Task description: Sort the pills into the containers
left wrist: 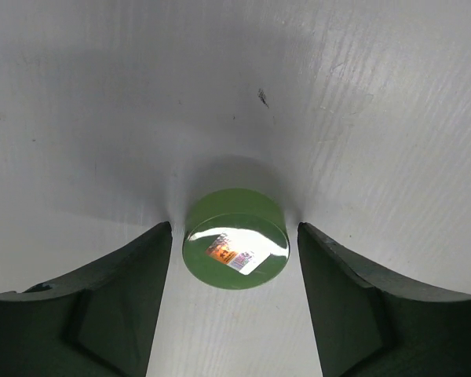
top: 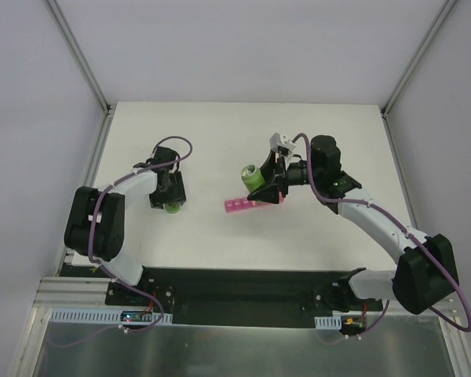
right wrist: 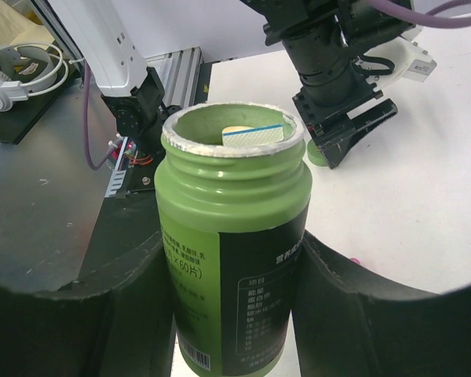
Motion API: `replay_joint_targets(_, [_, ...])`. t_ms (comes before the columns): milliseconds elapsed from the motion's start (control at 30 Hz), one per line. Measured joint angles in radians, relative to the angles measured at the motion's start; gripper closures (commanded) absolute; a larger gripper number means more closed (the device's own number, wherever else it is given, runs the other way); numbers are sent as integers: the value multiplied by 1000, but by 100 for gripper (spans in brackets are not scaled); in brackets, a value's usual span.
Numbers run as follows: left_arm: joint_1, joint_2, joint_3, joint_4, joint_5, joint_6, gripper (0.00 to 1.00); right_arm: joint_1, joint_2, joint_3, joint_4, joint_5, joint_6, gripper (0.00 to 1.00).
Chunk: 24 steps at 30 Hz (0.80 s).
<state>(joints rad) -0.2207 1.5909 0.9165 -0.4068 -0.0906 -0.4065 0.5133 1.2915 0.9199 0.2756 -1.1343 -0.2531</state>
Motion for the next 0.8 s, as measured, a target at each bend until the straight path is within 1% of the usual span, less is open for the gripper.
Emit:
replay_joint_targets(100, [0, 39, 15, -1, -2, 2, 37, 0, 0, 0, 0, 0, 0, 90])
replay_joint_targets(167, [0, 40, 18, 6, -2, 2, 38, 0, 0, 0, -1, 0, -1, 90])
replay_joint_targets(700, [-35, 39, 18, -10, -45, 4, 41, 0, 0, 0, -5, 0, -3, 90])
replay_joint_targets(800, [-35, 39, 18, -11, -46, 4, 46, 0, 0, 0, -6, 0, -3, 90])
